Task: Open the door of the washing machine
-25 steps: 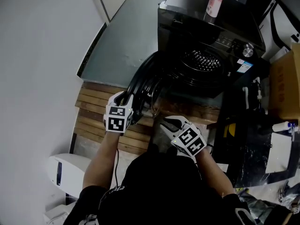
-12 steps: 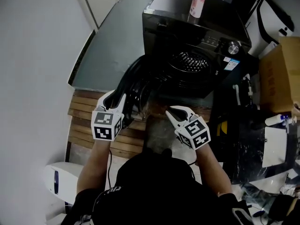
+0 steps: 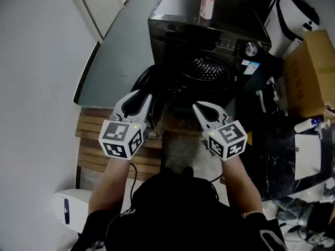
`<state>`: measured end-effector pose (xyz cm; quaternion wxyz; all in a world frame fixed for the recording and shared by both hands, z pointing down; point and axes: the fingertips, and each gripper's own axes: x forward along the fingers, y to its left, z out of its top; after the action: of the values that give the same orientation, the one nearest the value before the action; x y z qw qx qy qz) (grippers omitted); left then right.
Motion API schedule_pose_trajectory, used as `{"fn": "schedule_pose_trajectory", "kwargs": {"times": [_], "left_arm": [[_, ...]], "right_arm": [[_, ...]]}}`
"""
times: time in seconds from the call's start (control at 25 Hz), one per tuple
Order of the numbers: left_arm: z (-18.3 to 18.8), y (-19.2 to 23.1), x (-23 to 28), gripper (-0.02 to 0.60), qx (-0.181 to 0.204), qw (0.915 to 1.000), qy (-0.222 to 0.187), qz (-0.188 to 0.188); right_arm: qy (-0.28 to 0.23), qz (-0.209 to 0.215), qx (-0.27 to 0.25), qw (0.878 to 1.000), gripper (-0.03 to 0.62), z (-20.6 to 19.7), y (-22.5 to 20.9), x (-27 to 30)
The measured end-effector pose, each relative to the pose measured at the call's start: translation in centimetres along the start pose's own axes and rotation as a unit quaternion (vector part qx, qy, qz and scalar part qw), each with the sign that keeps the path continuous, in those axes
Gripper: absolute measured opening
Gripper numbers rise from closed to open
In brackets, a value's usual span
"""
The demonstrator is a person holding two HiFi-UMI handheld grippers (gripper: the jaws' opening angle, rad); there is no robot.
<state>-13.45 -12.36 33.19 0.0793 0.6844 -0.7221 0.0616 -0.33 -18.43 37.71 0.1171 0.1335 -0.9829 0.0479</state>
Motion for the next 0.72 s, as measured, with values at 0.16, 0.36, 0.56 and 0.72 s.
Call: {"fn": "schedule_pose_trajectory", "kwargs": {"times": [0.16, 0.36, 0.56, 0.72], "left_arm": [[1.0, -0.9, -1.3, 0.107, -0.006, 0.9997, -0.023, 0.004], [0.7, -0.9, -2.9, 0.052, -0.011, 0.9991, -0.038, 0.018], [-0.3, 0.6, -3.4, 0.013, -0.028, 0.998, -0.04, 0.04], [-0.6, 2.1, -3.5, 0.008, -0.033, 0.9971, -0.043, 0.054]], "right_arm": [[-0.044, -0.011, -0.017, 0.999, -0.005, 2.5, 1.5, -0.7], [-0.077, -0.012, -0.021, 0.997, -0.005, 3.9, 3.3, -1.1], [-0.079, -0.008, -0.027, 0.996, -0.006, 3.8, 4.4, -0.9], [-0.074, -0.001, -0.057, 0.996, -0.006, 4.0, 5.3, -0.4]]}}
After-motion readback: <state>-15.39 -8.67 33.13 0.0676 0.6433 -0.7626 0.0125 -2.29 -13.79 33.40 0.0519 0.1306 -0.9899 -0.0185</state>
